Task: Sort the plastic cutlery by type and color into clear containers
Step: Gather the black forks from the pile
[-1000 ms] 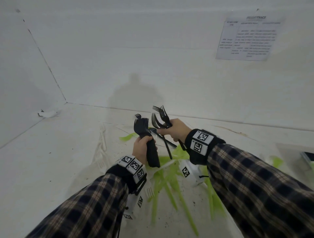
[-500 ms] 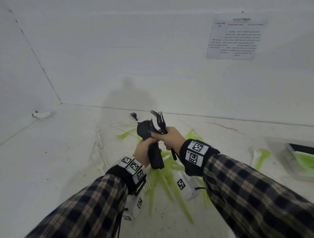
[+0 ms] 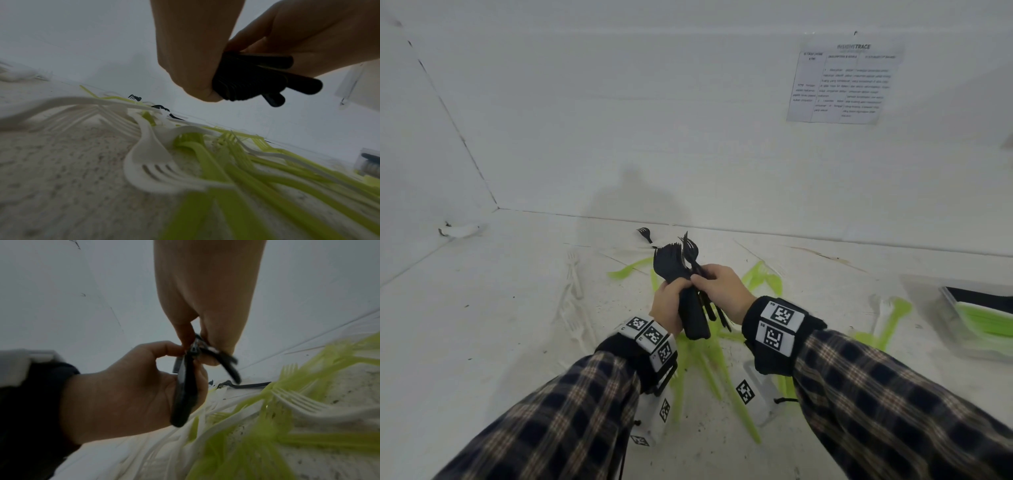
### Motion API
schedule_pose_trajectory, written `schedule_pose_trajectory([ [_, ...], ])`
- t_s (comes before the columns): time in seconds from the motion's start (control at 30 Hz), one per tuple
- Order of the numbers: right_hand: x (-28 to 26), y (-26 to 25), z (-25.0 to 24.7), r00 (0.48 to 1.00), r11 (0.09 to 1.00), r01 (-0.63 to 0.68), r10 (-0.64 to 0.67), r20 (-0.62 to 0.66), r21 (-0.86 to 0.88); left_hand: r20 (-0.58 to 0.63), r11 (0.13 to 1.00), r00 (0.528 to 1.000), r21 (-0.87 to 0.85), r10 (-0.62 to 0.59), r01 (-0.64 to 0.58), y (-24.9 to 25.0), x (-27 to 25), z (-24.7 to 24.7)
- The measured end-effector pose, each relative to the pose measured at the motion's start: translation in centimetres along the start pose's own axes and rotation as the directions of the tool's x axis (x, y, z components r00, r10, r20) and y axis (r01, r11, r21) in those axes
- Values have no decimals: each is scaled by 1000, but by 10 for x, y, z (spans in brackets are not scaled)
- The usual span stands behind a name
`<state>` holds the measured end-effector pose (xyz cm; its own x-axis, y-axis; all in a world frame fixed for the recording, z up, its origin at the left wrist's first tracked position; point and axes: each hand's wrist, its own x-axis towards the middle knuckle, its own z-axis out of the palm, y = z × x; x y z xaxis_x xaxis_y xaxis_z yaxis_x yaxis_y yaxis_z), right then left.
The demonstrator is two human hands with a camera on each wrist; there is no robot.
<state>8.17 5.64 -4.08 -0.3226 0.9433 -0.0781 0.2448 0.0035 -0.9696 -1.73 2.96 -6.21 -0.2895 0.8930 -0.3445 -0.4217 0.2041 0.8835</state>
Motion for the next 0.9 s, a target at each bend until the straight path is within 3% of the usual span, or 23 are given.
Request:
schedule_pose_trajectory([
  [0.27, -3, 7, -6, 996, 1000, -1, 0, -93, -18, 31, 998, 998, -29, -50, 51, -5, -9, 4],
  [0.37, -7, 5, -12, 997, 1000, -11, 12, -83, 9, 77, 996, 995, -63, -61, 66, -5, -10, 8],
  [0.63, -16, 4, -20, 995, 999, -38, 37, -95, -5, 27, 992, 997, -103, -69, 71, -6, -23, 20],
  [0.9, -27, 2, -31, 995, 1000, -29, 29, -94, 3, 123, 993, 989, -75, -84, 94, -13, -36, 32],
])
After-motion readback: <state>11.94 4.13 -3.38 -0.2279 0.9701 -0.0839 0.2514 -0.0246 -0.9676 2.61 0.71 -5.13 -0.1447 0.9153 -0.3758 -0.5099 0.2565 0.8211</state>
